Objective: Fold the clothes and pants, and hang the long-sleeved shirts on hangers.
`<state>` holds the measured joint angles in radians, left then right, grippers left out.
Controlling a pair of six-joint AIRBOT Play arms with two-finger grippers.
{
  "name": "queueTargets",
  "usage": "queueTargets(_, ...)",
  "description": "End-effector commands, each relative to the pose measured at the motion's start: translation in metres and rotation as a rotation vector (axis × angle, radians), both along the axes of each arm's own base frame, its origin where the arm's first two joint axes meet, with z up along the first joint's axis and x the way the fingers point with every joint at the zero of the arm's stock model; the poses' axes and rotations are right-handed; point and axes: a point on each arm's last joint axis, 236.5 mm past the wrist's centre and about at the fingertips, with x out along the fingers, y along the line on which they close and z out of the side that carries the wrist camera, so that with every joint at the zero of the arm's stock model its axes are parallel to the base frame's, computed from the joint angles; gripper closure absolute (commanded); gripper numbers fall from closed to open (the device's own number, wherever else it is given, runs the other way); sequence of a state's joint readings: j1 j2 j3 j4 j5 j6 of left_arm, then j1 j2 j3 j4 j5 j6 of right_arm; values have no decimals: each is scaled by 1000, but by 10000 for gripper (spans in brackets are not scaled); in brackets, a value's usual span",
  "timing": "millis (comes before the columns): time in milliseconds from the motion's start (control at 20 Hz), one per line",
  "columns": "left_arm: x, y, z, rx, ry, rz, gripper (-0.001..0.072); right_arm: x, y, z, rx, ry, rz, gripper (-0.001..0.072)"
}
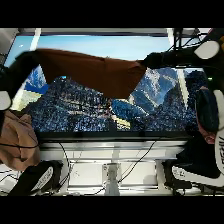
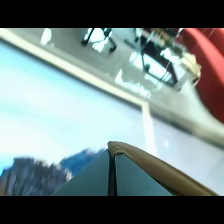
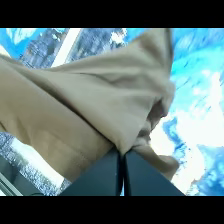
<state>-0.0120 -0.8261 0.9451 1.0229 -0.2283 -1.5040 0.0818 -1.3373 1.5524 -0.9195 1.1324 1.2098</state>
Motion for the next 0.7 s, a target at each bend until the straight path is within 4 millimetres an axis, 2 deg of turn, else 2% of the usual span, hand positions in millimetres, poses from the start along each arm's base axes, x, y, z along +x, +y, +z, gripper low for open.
queueTargets(0, -16, 2, 78, 50, -168, 7, 693, -35, -3, 45, -23, -88, 44, 698)
queueTargets(100, -36, 2, 110, 98, -246, 11, 694, -68, 0, 61, -33, -89, 96, 699)
queueTargets(150, -45, 2, 119, 104, -271, 13, 694, -87, 1, 68, -43, -83, 127, 699)
queueTargets(250, -56, -1, 124, 107, -276, -2, 694, -120, 4, 78, -50, -66, 181, 698)
queueTargets(350, -54, -9, 110, 116, -221, -38, 694, -147, 12, 89, -25, -65, 234, 699)
queueTargets(450, -44, -16, 87, 124, -143, -72, 694, -161, 22, 98, -22, -91, 268, 698)
queueTargets(550, -27, -18, 63, 124, -75, -86, 694, -166, 35, 97, -13, -97, 304, 699)
queueTargets(650, -5, -19, 34, 121, -6, -91, 694, -165, 50, 88, 4, -89, 323, 699)
